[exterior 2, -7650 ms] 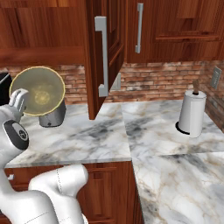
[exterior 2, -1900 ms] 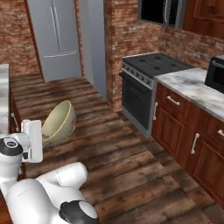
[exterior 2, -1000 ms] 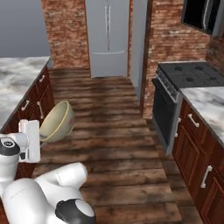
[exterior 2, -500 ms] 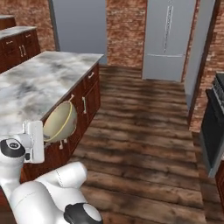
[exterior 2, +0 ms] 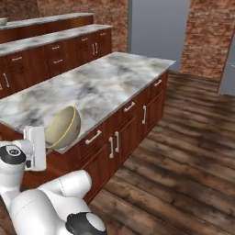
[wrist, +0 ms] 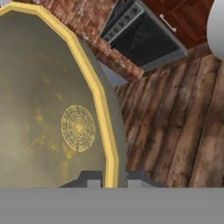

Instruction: Move the bowls from the cabinet to the plates on the dining table.

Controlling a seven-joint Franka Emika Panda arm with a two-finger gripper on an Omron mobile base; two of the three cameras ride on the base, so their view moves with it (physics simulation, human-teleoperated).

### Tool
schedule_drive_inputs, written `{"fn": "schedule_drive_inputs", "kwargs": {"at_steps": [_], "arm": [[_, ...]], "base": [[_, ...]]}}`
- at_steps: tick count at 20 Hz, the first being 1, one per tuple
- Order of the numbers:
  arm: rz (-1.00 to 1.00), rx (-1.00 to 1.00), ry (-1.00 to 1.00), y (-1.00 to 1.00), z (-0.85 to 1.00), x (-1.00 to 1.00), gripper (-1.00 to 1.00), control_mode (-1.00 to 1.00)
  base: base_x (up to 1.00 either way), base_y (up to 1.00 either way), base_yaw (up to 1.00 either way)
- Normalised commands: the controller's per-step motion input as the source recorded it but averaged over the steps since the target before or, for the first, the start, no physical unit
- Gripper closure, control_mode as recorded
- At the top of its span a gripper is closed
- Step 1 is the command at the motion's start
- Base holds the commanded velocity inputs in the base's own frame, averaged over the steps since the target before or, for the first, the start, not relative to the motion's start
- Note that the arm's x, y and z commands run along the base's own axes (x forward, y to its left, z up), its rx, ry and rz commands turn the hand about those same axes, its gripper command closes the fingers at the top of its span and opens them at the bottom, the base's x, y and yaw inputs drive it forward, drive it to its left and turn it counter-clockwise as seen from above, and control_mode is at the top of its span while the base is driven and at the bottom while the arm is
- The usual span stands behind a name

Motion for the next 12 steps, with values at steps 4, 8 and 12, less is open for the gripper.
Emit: {"fn": "schedule_drive_inputs", "kwargs": {"at_steps": [4,8,12], "arm": [[0.00,0.00,0.00,0.00,0.00,0.00,1.00,1.00],[0.00,0.00,0.00,0.00,0.00,0.00,1.00,1.00],[0.00,0.00,0.00,0.00,0.00,0.00,1.00,1.00]], "base": [[0.00,0.70,0.56],[0.08,0.80,0.49],[0.37,0.71,0.40]]}}
